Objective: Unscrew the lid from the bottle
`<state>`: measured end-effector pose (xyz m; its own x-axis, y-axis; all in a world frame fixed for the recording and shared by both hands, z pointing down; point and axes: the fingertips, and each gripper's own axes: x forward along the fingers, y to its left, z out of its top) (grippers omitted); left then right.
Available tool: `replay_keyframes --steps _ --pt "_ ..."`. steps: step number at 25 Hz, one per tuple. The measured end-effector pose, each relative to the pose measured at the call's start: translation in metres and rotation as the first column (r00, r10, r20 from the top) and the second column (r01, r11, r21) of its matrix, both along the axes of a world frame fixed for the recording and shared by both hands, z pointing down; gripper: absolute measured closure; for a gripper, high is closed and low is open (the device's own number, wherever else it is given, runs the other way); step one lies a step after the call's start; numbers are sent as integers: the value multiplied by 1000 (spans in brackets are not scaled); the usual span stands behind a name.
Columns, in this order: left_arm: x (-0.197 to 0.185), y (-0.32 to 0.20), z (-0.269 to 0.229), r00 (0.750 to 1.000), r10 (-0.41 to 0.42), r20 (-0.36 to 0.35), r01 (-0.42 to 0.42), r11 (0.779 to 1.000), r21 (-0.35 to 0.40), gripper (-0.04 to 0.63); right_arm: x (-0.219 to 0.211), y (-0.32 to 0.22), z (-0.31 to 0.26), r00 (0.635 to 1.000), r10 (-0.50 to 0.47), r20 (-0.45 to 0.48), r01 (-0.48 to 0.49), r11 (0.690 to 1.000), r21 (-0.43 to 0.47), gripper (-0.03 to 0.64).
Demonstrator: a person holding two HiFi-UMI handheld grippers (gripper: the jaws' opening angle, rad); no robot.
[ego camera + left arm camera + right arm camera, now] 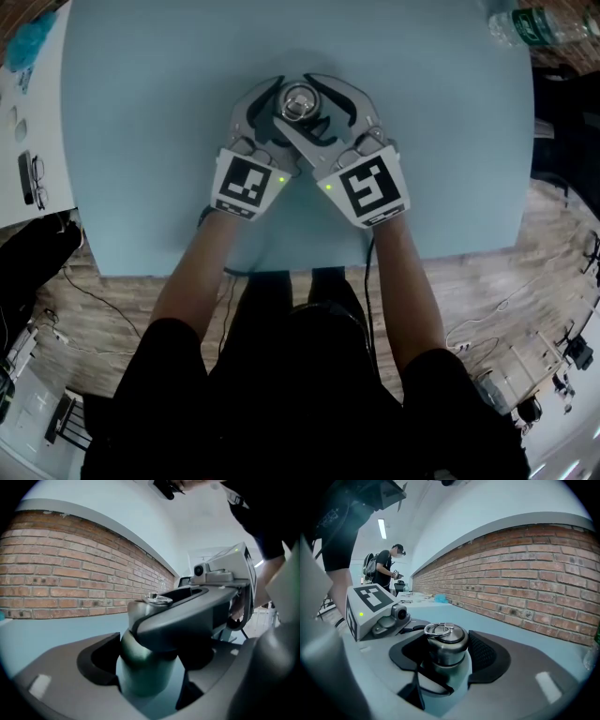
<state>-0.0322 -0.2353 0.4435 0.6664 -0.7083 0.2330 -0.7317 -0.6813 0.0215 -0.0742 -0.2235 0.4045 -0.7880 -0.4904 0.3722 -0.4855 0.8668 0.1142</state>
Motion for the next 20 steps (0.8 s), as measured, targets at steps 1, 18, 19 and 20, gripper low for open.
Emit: replay_keyframes --steps 1,18,19,20 --pt "0 0 0 1000 2 -1 -2 1000 0 235 0 0 -1 1000 -7 -2 7 1000 4 353" --pt "0 4 0 994 114 -1 -114 994 1 233 -3 4 0 993 -114 -3 114 993 13 351" --pt "0 4 1 992 124 0 -124 992 1 233 -3 4 0 993 -122 -2 122 992 14 351" --pt "0 4 1 991 135 0 -135 991 0 233 -3 4 0 991 -130 0 130 991 14 351"
